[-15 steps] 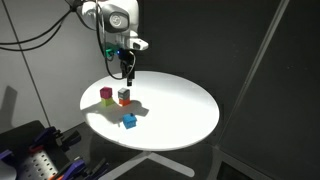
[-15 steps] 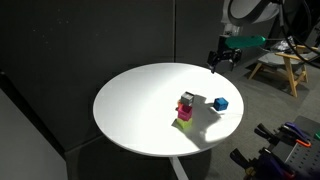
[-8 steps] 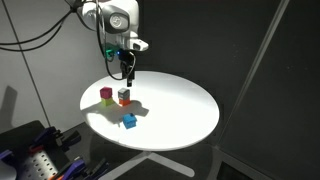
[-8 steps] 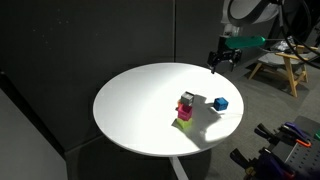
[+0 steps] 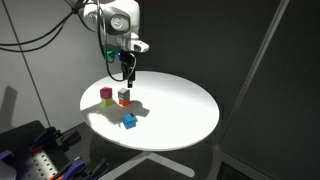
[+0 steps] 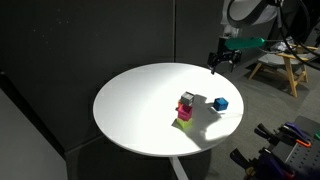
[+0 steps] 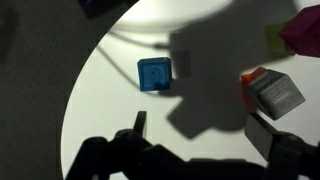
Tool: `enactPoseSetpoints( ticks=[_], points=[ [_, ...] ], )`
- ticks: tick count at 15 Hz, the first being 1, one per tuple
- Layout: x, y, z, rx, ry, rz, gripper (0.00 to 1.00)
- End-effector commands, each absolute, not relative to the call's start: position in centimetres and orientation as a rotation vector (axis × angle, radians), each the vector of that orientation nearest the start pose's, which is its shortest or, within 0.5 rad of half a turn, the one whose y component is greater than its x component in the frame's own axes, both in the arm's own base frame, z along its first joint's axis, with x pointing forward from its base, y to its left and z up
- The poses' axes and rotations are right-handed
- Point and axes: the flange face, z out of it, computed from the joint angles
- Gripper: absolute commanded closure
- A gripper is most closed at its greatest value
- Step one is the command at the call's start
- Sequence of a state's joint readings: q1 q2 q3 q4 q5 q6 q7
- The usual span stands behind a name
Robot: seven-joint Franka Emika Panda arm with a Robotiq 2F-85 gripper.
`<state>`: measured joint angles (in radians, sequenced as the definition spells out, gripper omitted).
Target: Put the blue block on the gray block
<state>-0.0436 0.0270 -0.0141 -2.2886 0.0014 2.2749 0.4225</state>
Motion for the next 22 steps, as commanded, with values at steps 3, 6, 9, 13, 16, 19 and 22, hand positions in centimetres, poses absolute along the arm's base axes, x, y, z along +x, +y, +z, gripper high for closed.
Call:
enactPoseSetpoints(
  ticks=[3, 6, 9, 13, 16, 19, 22],
  points=[
    [52.9, -5.1, 31.2, -3.053, 0.810, -0.003, 0.00],
    [53.2, -6.1, 28.5, -3.049, 0.831, 0.004, 0.00],
    [53.2, -7.3, 26.2, -3.049, 0.846, 0.035, 0.00],
    [53.1, -8.6, 23.6, -3.048, 0.855, 0.108, 0.00],
    [52.8, -8.8, 22.2, -3.060, 0.868, 0.144, 0.00],
    [52.3, -8.7, 21.3, -3.071, 0.851, 0.164, 0.00],
    [52.0, -8.5, 20.7, -3.086, 0.801, 0.176, 0.00]
  ],
)
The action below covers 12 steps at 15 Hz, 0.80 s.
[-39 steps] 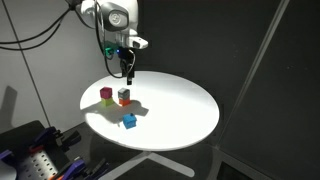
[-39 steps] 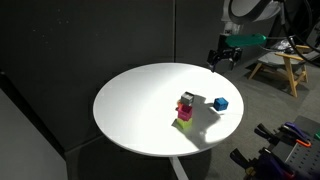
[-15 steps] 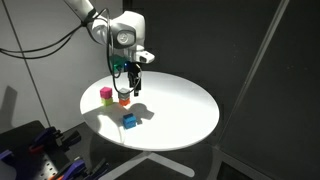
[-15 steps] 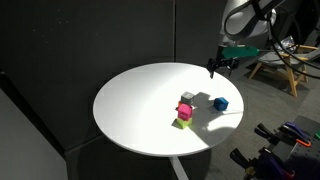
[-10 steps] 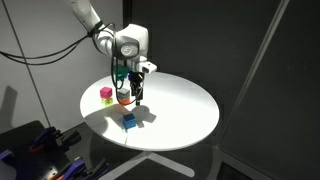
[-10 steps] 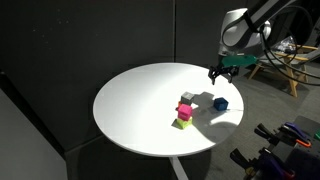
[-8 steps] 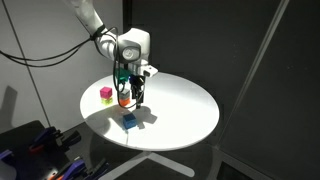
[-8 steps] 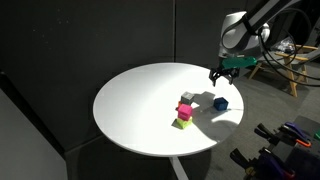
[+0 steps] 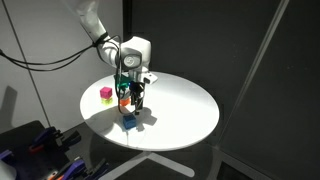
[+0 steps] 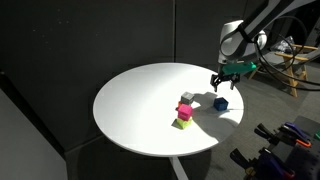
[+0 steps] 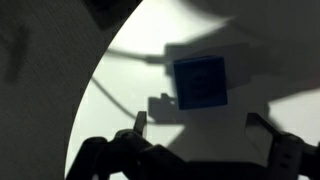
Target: Put the blue block on the gray block
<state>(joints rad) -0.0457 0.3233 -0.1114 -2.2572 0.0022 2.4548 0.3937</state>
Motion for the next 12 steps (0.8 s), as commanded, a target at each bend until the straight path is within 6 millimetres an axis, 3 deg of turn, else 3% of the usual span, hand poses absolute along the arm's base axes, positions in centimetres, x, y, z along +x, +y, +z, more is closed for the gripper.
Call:
enactPoseSetpoints(
  ticks=[1, 12],
  points=[
    [51.9, -8.4, 20.5, -3.092, 0.777, 0.174, 0.00],
    [51.4, -7.1, 16.9, -3.142, 0.609, 0.144, 0.00]
  ],
)
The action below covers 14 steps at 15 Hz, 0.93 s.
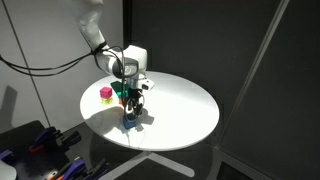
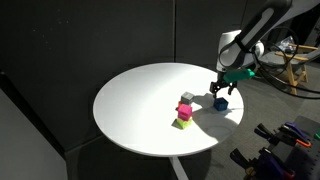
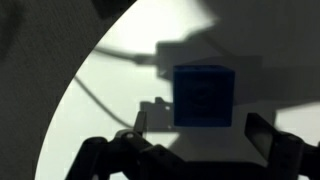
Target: Put the blue block on the gray block
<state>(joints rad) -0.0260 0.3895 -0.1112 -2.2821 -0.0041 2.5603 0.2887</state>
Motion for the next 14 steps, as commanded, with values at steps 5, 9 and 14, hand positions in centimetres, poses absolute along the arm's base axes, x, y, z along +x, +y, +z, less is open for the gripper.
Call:
enactPoseSetpoints(
  ticks=[5, 9, 14],
  points=[
    [51.6, -6.8, 15.9, -3.145, 0.591, 0.136, 0.00],
    [51.4, -7.0, 15.2, -3.146, 0.593, 0.147, 0.00],
    [51.3, -7.3, 14.6, -3.148, 0.595, 0.165, 0.26]
  ],
)
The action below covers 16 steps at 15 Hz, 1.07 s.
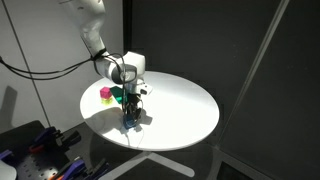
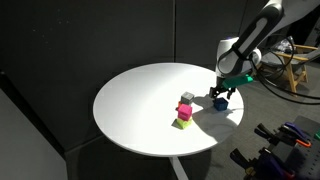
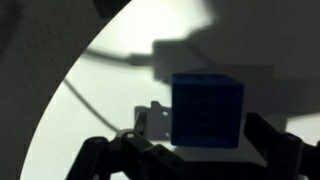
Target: Put the blue block on the gray block
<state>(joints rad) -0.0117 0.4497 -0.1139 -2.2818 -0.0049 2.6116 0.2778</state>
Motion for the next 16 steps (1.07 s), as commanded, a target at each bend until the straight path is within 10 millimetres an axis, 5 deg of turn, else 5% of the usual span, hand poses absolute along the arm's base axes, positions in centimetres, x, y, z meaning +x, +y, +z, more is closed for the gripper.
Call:
enactPoseSetpoints(
  ticks=[1, 6, 11, 16],
  points=[
    [51.3, -7.3, 14.6, -3.148, 0.594, 0.168, 0.29],
    [51.5, -7.6, 14.8, -3.146, 0.615, 0.187, 0.67],
    [51.3, -8.6, 16.6, -3.147, 0.650, 0.256, 0.69],
    [51.3, -9.3, 20.4, -3.148, 0.666, 0.324, 0.69]
  ],
)
